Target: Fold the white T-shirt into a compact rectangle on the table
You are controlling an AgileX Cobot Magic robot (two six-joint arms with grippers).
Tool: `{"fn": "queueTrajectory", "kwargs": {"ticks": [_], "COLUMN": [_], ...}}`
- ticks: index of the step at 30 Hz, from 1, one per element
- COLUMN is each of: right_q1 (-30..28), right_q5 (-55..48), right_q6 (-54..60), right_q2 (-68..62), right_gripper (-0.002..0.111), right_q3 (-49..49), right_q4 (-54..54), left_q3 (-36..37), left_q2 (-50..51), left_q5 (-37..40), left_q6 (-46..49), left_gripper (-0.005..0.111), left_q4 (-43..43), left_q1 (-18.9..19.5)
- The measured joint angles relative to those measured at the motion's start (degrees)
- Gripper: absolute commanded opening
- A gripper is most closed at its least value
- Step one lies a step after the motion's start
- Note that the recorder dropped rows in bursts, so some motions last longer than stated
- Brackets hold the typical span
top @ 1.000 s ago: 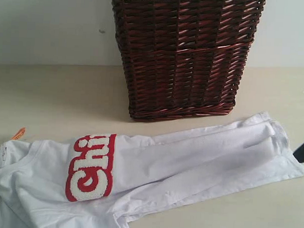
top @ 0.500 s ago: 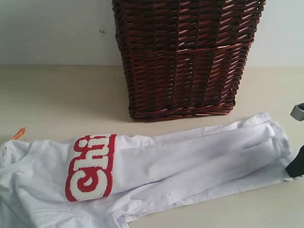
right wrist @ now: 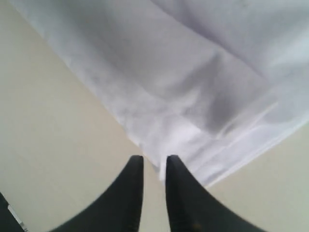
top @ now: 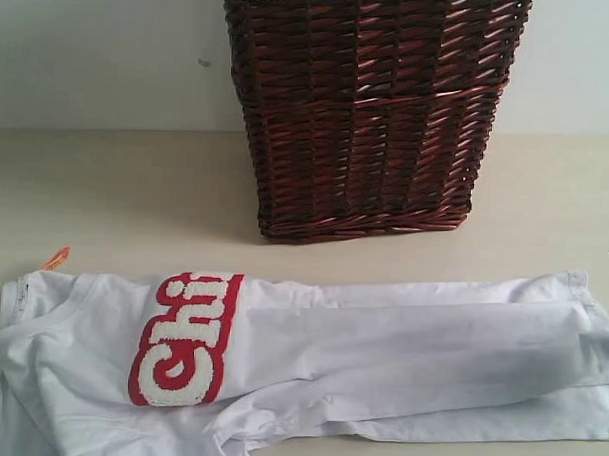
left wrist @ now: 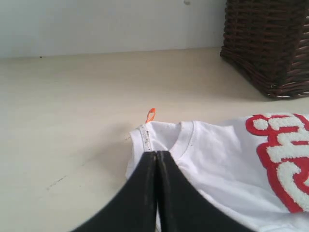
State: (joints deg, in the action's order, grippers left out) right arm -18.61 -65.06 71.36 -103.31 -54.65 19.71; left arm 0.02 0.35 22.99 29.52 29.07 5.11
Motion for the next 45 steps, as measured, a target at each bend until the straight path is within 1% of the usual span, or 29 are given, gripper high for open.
{"fn": "queueTrajectory", "kwargs": {"ticks": [2,3,6,11,13,16,21,26,27,29,33,35,36,41,45], "right_q1": [0.0,0.0,0.0,0.0,0.7,2.9,5.6,5.7,5.7,5.7,5.7,5.7,5.7,5.7,5.7], "right_q5": [-0.4,-1.0,-3.6,-3.2,-1.3,2.3,13.7,17.6,18.4,19.6,20.1,19.7,19.2,15.2,9.2], "right_q6": [1.2,2.5,7.7,22.1,28.3,34.6,41.2,45.4,45.6,45.9,44.8,44.2,44.1,43.6,42.9], "right_q2": [4.1,6.1,9.8,8.5,6.7,4.3,2.5,1.7,1.2,0.1,-0.7,-0.3,0.0,2.7,5.7], "right_gripper": [0.043,0.046,0.048,0.047,0.047,0.047,0.047,0.047,0.046,0.041,0.014,0.002,0.0,0.0,0.0], "right_q3": [0.0,0.0,0.0,0.9,1.7,3.1,5.2,5.4,5.4,5.4,5.5,5.5,5.5,5.5,5.6], "right_q4": [0.0,0.0,1.7,11.2,13.0,12.1,8.8,7.2,6.7,5.8,5.2,5.2,5.2,4.7,1.8], "left_q3": [0.0,0.0,0.0,0.0,0.0,0.0,0.0,0.0,0.0,0.0,0.0,0.0,0.0,0.0,0.0], "left_q2": [0.0,0.0,0.0,0.0,0.0,0.0,0.0,0.0,0.0,0.0,0.0,0.0,0.0,0.0,0.0], "left_q5": [0.0,0.0,0.0,0.0,0.0,0.0,0.0,0.0,0.0,0.0,0.0,0.0,0.0,0.0,0.0], "left_q6": [0.0,0.0,0.0,0.0,0.0,0.0,0.0,0.0,0.0,0.0,0.0,0.0,0.0,0.0,0.0], "left_gripper": [0.0,0.0,0.0,0.0,0.0,0.0,0.0,0.0,0.0,0.0,0.0,0.0,0.0,0.0,0.0], "left_q4": [0.0,0.0,0.0,0.0,0.0,0.0,0.0,0.0,0.0,0.0,0.0,0.0,0.0,0.0,0.0], "left_q1": [0.0,0.0,0.0,0.0,0.0,0.0,0.0,0.0,0.0,0.0,0.0,0.0,0.0,0.0,0.0]}}
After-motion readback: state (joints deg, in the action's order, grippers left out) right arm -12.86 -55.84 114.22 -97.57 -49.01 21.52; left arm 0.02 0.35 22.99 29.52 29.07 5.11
